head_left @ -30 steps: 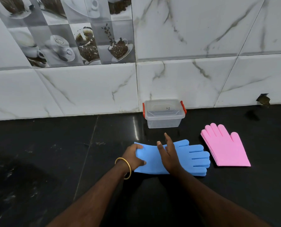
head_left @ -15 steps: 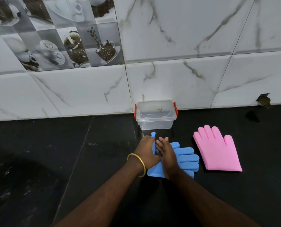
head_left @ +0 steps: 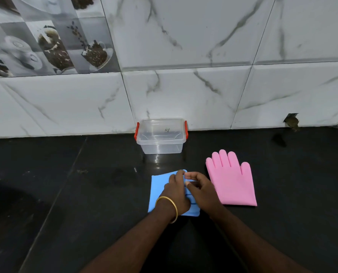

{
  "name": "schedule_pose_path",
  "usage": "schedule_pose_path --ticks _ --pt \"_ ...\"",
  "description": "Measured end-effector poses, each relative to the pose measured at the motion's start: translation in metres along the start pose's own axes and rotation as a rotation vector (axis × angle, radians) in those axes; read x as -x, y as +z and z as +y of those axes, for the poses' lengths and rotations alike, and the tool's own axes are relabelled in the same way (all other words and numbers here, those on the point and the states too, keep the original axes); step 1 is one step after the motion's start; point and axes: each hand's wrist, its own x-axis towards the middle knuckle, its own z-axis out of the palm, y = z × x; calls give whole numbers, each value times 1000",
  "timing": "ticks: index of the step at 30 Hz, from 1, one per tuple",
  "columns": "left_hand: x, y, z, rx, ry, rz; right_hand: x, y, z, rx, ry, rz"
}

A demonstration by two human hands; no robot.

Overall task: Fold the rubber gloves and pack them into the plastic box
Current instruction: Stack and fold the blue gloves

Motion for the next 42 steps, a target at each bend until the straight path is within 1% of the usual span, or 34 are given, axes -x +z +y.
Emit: schedule_pose_path --ticks 2,6,9,12,13,15,17,18,19,22,25,28,29,32,35,37,39,40,41,42 --pt "2 -1 -8 147 31 28 0 4 0 125 -123 -37" --pt "5 -8 -24 424 7 -63 -1 10 1 350 -276 -132" --pt "9 -18 -33 543 -17 -110 -1 8 5 481 -316 -200" --pt "13 -25 -45 641 -69 -89 0 7 9 537 -262 -201" --pt "14 -26 -49 676 -96 -43 0 7 10 542 -238 -198" --pt "16 -25 -57 642 -181 141 1 9 12 548 -194 -200" --pt "16 -24 -67 461 -319 326 2 11 14 553 -169 -202" --pt "16 -24 -71 373 -392 365 3 12 14 561 -157 -201" --pt "16 -23 -74 329 -452 369 3 12 15 571 -147 -202" --pt "8 -20 -79 426 -533 274 4 12 13 605 -121 -201" --pt "-3 -26 -76 470 -594 167 6 13 10 610 -90 -199" --pt "-11 -37 -72 596 -628 49 6 12 3 602 -39 -213" --pt "-12 -39 -70 617 -620 32 7 11 1 600 -33 -220" --pt "-12 -42 -62 584 -565 34 7 9 -9 589 3 -246" --pt "-6 -45 -52 572 -485 39 6 12 -19 528 82 -245" --pt "-2 -48 -46 595 -401 58 9 19 -34 465 157 -186" --pt "3 -54 -36 620 -292 87 13 24 -52 396 224 -73" --pt "7 -60 -31 596 -226 109 17 26 -65 373 257 -10" --pt "11 -66 -26 552 -151 143 21 28 -78 306 287 34" --pt "17 -73 -21 501 -64 187 27 30 -92 137 308 42"
